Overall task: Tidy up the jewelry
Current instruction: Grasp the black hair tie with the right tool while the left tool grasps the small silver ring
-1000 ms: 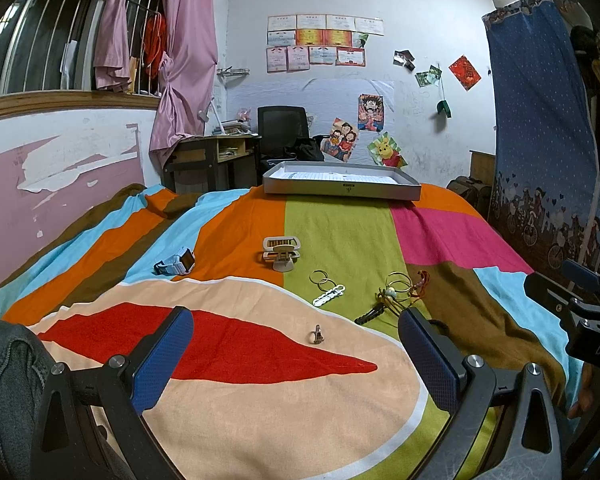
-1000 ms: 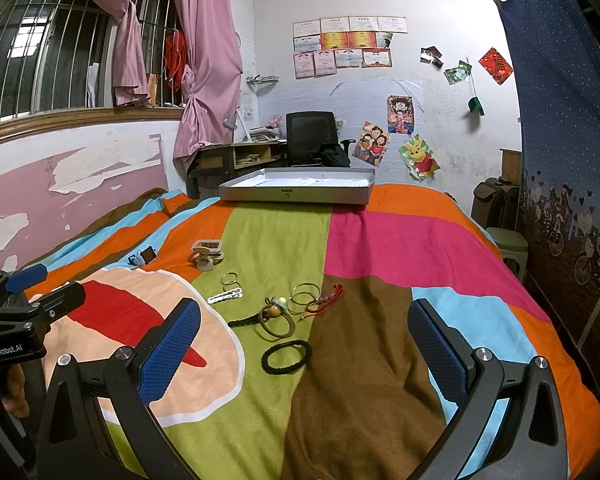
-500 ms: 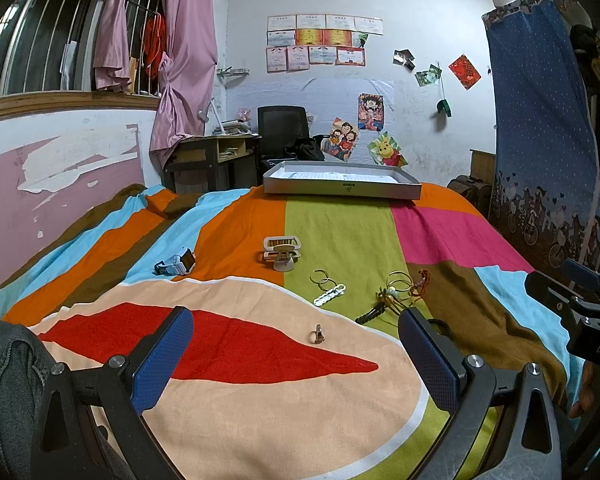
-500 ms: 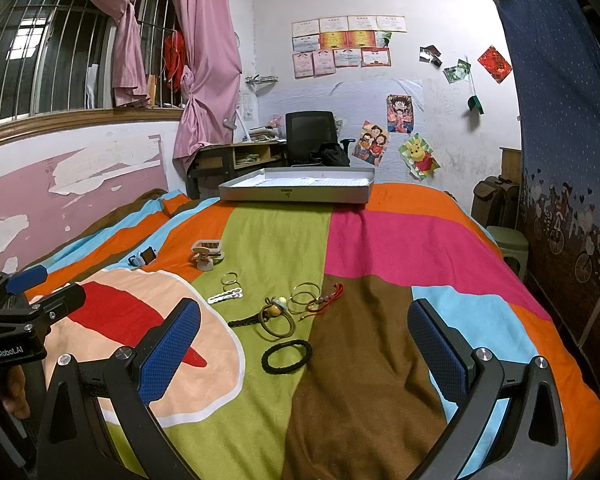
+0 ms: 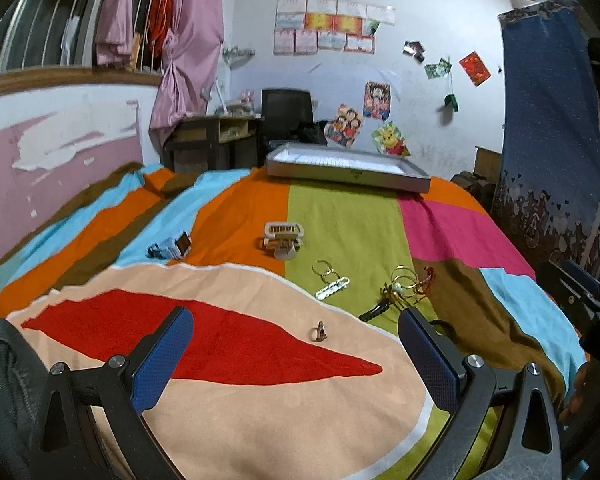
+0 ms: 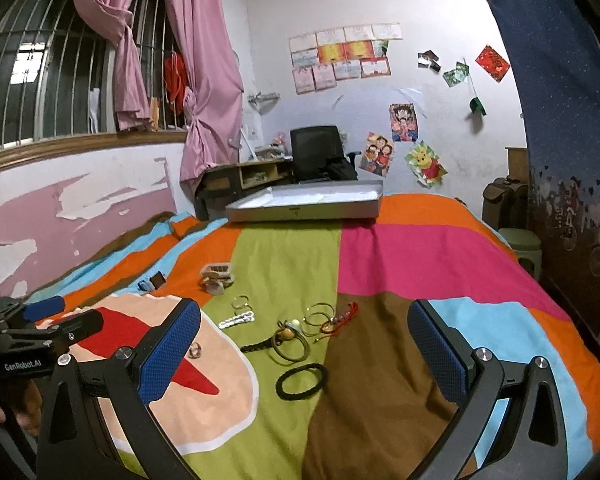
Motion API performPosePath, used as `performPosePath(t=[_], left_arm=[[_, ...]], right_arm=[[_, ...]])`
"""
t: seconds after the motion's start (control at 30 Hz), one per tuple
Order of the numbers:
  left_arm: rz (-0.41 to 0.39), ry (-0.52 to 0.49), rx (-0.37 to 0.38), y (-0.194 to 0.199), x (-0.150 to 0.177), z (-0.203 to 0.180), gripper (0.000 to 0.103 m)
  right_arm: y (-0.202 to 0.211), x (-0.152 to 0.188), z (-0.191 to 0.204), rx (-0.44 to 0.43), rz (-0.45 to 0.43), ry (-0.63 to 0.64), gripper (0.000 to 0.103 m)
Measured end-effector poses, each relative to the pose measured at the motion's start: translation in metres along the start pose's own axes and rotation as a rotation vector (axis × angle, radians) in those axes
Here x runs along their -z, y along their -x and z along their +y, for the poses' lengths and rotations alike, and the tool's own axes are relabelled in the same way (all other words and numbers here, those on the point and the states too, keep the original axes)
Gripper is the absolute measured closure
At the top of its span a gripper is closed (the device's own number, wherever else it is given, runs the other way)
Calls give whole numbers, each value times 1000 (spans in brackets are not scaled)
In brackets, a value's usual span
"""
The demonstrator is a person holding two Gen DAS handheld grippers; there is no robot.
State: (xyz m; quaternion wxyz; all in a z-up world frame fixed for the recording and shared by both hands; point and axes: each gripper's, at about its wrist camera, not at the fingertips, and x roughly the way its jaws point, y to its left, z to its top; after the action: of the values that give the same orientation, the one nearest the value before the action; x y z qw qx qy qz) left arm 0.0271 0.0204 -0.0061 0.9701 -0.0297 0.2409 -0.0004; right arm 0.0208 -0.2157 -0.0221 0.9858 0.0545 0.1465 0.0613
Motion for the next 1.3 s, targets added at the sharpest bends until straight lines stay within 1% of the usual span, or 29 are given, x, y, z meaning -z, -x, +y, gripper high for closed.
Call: performPosePath(t=[0.1,0.17,0.27,0.4,0.53,0.6,0.67,0.7,0.77,0.8,0.87,0.9,0.97,1.0,1.03,1.07,1.1,1.17,1.23,1.3], left_arm=[[53,-2,7,-20,-4,2,0],[106,-18,10,-36,-7,3,0],[188,6,15,-62,-7,7,0],[259,38,31,-92,-7,10,0],[326,33,51,-118,-2,5,0],[358,29,63,-128,3,5,2],[379,37,87,-133,6,6,17],[391,43,105,-136,7,5,19],[411,43,140,-141,10,3,30],[417,38,151,-143,10,2,33],[433,19,174,-147,12,-2,48],[438,5,182,-149,13,-5,52],[453,-13,203,-154,16,-10,64],[462,-15,210,-156,17,-10,66],[471,-14,216,-158,18,-11,71],[474,-11,218,-159,19,-10,75],[478,-6,225,-160,19,-9,77],[487,12,242,-161,19,-7,85],[499,27,258,-163,20,-6,92],[506,37,270,-164,21,-5,94]], right_arm=[[-14,2,-2,21,38,3,1],[-28,6,-5,42,89,-1,1],[-48,12,-9,62,165,8,1],[-71,21,-11,32,236,6,1],[-97,31,-10,-16,308,11,1],[-108,37,-9,-29,347,24,1],[-119,43,-7,-48,391,42,1],[-121,44,-5,-54,403,49,1],[-129,50,-3,-68,435,55,1],[-132,52,-2,-77,447,53,2],[-136,55,1,-88,463,58,4],[-139,56,3,-94,469,64,7],[-146,61,9,-97,487,81,14],[-149,63,11,-99,501,82,21],[-151,64,10,-100,513,82,25],[-154,67,12,-95,527,82,26],[-155,68,13,-93,530,82,29],[-155,69,16,-96,529,84,32],[-155,70,17,-101,537,82,39],[-153,72,18,-101,538,76,42]])
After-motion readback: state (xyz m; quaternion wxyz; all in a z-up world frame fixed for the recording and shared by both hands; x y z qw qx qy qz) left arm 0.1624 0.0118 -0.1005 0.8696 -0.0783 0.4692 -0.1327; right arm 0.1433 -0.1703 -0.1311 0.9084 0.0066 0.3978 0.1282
